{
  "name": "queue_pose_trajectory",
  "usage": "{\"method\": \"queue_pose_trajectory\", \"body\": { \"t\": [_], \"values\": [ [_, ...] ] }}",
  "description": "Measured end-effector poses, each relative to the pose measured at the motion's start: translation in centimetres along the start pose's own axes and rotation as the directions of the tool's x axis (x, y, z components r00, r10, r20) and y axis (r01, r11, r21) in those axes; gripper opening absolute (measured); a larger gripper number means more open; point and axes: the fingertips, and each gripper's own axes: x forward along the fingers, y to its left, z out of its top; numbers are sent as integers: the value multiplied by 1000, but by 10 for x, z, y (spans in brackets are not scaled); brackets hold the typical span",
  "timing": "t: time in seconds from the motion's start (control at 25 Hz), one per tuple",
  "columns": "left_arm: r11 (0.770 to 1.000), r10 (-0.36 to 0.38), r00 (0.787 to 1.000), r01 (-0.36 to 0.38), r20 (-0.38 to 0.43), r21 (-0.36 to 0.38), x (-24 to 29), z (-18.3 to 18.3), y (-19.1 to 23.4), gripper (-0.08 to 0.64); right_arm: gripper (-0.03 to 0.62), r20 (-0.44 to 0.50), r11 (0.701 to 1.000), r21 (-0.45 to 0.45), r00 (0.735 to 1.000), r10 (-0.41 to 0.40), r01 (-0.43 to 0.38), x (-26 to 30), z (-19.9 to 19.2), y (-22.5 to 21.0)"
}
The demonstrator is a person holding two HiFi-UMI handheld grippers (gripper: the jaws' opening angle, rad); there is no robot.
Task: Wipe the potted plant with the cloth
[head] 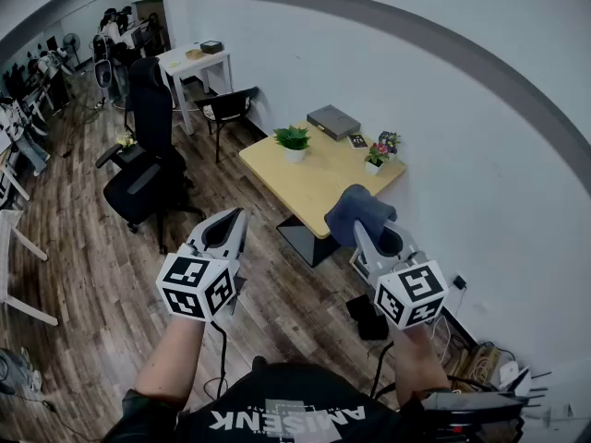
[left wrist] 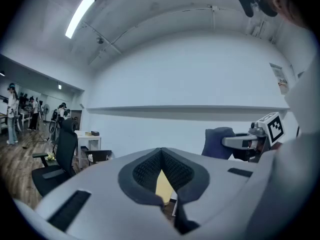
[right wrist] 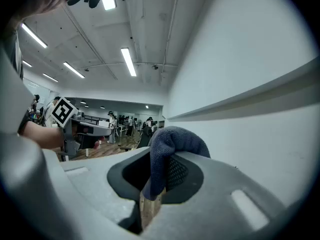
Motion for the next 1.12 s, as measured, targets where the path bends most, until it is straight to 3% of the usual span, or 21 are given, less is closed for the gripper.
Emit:
{"method": "queue_pose_trajectory", "body": {
  "t": [0.24,0.44,0.64,1.12],
  "values": [
    [999,-8,1000,8,7,-39,-11,-4,2,2,36,7,1000,4,1000,7,-7,-5,0,12],
    [1000,-6,1000,7,13,-26,-15,-2,6,2,37,34,999,53,999,8,-10,-6,3,15],
    [1000,-12,1000,13,23,-14,-18,-1,10,2,37,40,999,39,999,12,-14,-3,7,25],
    [997,-64,998,64,7,-38,-17,-10,52,2,37,35,999,37,999,-2,1,35,6,48]
  ]
}}
